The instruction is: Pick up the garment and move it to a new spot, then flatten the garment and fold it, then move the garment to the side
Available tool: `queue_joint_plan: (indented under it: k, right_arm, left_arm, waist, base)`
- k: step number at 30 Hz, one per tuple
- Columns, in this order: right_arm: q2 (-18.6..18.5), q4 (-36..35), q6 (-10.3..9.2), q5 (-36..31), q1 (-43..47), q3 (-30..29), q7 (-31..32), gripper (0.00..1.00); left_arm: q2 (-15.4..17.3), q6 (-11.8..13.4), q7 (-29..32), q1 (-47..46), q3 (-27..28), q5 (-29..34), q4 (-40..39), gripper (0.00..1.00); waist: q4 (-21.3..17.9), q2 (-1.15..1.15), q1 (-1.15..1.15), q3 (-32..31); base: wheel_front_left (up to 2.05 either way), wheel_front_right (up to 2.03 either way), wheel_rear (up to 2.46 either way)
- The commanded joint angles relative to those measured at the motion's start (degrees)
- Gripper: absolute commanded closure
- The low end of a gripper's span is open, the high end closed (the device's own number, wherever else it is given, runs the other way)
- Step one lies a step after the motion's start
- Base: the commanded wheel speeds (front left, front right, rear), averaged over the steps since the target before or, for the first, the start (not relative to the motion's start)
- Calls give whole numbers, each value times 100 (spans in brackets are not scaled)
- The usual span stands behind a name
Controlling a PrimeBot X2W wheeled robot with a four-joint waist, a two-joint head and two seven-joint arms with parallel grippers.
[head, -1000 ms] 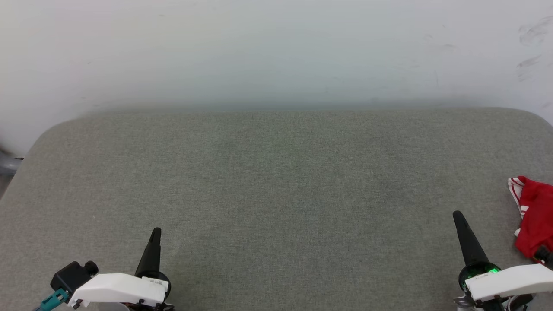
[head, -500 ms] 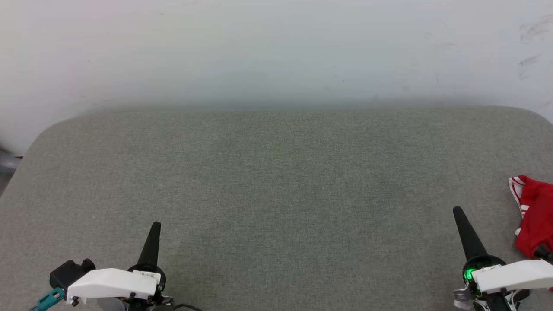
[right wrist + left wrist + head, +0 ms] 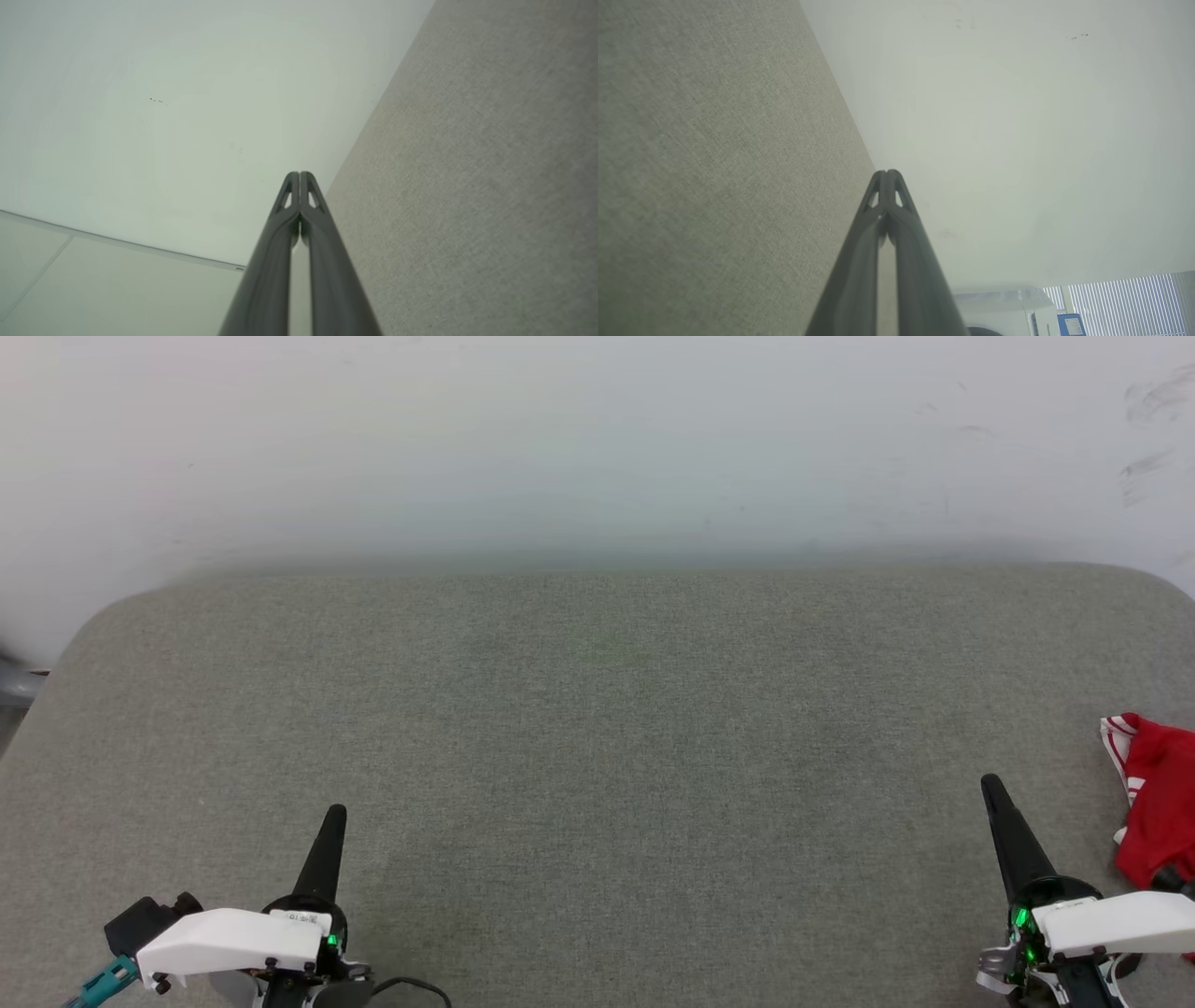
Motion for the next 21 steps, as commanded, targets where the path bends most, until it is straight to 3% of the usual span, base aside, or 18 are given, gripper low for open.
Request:
queue_joint_plan:
  k: [1,21]
  right_arm:
    - [-27,8,-1,127,-137,-12,38,100]
    - [-9,281,-1,1042,-303,-40,86,100]
  left_arm:
    - [-2,-40,33,-133,32,-106,-14,100]
    - [-64,-108,262,-252,167,-954,84,100]
  waist:
    - [0,0,0,2]
    - [-1,0,0,38]
  base:
    - [0,0,0]
    - [0,0,0]
